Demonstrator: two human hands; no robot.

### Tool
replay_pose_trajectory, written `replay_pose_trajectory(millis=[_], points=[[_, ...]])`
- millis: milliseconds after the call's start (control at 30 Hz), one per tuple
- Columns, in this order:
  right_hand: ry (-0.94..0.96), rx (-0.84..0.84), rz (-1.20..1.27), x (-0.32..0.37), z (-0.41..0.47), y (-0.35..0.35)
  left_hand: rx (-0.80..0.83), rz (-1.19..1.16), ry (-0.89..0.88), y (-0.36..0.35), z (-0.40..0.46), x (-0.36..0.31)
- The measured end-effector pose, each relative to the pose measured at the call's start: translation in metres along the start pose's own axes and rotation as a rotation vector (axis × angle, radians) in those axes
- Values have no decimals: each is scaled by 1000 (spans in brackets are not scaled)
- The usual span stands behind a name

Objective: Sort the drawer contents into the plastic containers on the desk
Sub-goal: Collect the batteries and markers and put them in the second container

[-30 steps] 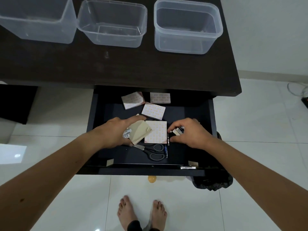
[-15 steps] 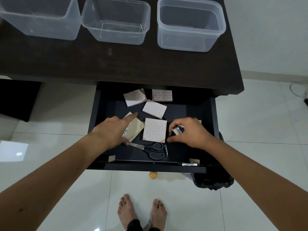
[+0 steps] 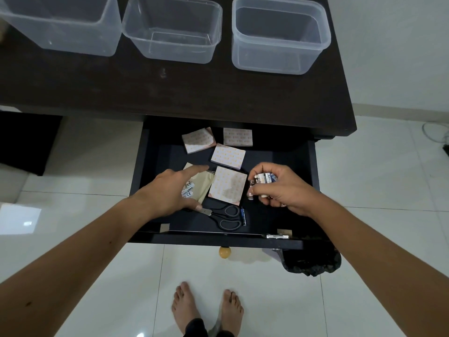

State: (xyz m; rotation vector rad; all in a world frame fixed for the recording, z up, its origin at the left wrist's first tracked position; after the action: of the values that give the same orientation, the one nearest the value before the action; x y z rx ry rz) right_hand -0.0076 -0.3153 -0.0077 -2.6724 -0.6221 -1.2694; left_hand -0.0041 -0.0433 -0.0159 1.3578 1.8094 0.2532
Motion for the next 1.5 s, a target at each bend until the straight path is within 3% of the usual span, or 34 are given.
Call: replay_pose_trajectory(millis=[133, 333, 633, 800, 1333, 1500], points=[[-33, 54, 103, -1, -2, 1, -35, -86, -66, -6, -1, 1], [-68, 122, -4, -2, -5, -6, -34, -99, -127, -13, -1, 0], [-86, 71, -479, -20, -3, -11, -73, 18, -117, -10, 11, -20], [-46, -10, -596, -25, -5, -18, -79, 25, -87, -15, 16, -20], [17, -4, -779, -27, 9, -22, -92, 47, -108, -20, 24, -20], [26, -28, -584, -29, 2, -15, -86, 46, -113, -19, 24, -22]])
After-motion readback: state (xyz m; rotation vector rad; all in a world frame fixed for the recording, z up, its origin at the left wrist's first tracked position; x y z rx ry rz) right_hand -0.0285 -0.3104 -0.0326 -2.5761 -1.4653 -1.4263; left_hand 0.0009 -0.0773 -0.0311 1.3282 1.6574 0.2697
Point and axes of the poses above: each hand's wrist, its own z-axis towards the middle knuckle, its own y-axis out of the back of the hand, x = y × z, the point moved 3 cm from there along z, towards the middle knuckle, and after that the axes turned 5 degrees about x, right-handed, at the moved point
